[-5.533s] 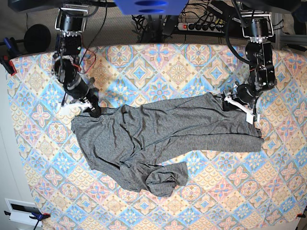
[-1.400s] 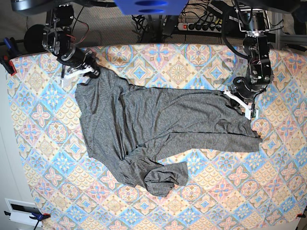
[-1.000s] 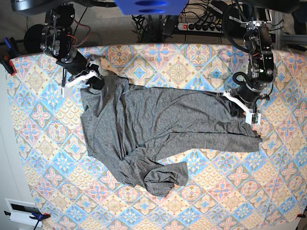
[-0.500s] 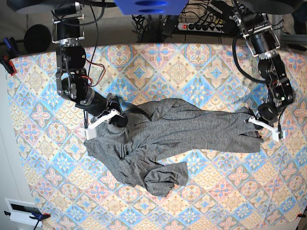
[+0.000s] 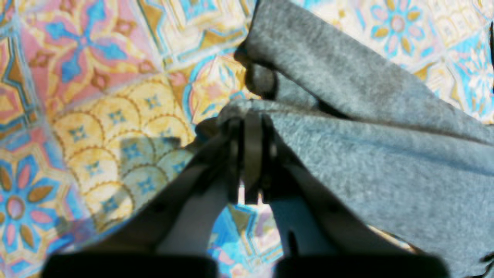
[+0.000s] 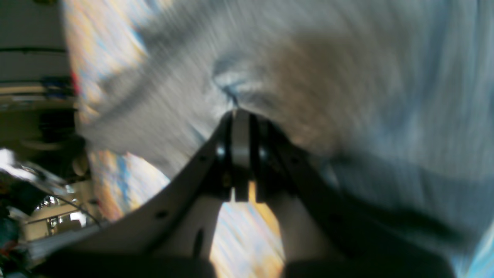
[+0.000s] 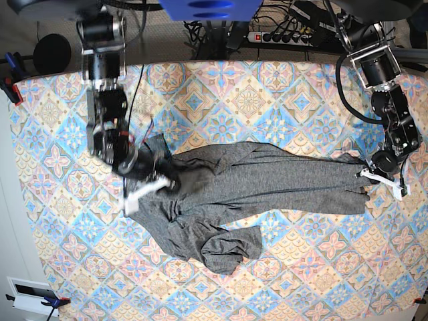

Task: Layout the t-shirt on the table in an organized manner, then fold the t-shirt properly
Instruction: 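Drag the shirt with both grippers toward the hem, then release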

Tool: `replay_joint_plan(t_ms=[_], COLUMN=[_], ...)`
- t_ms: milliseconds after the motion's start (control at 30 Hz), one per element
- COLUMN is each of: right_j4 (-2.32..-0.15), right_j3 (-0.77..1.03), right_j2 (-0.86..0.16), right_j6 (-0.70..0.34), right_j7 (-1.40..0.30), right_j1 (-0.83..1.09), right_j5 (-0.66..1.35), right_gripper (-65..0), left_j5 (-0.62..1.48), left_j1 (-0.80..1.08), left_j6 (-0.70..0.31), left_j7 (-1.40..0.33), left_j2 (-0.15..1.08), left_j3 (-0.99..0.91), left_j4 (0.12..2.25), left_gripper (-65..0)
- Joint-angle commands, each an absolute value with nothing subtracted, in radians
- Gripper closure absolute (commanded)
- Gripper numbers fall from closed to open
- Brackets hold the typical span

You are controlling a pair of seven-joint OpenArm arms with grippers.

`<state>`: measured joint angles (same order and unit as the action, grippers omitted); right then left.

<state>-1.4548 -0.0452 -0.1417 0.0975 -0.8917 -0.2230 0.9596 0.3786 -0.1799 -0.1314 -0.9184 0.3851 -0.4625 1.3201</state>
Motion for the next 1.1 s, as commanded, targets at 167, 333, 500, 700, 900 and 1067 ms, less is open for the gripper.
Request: replay_joint_plan(t_ms=[167,333,500,700,900,1067], right_j4=[-1.483,-1.491,-1.508,-1.670,-1.678,-1.667], right_j3=[-0.042,-0.007,0.076,0.142,0.142,0.142], right_j2=[-0.163,-0.189,-0.189,-0.231,-0.226,-0.226], right_j6=[0.084,0.084,0.082,0.081,0.081,0.081], right_j7=[-0.878,-0.878,-0.878,-0.878,-0.877,-0.875], right_j1=[-0.245,-0.168,-0.048,0.104,0.125,0.125], right_j5=[0.981,0.981,0.981,0.981,0.977,0.816], right_gripper=[-14.7,-22.0,-23.6,-23.8,-23.8,-23.8], left_j5=[0.386,0.390,0.395,0.395,0.390,0.397], left_j1=[-0.173,-0.150,-0.131,-0.127,-0.127,-0.110], left_j6=[-0.133,-0.133,-0.133,-0.133,-0.133,-0.133], left_j7=[-0.897,-0.894,-0.894,-0.894,-0.894,-0.892], left_j2=[0.403,0.403,0.403,0.403,0.384,0.383], left_j3=[-0.464,-0.464,-0.464,-0.440,-0.432,-0.433], left_j4=[1.336,1.336,1.336,1.336,1.336,1.337], left_gripper=[0.0,-2.3,-2.4,-2.4,-2.4,-2.4])
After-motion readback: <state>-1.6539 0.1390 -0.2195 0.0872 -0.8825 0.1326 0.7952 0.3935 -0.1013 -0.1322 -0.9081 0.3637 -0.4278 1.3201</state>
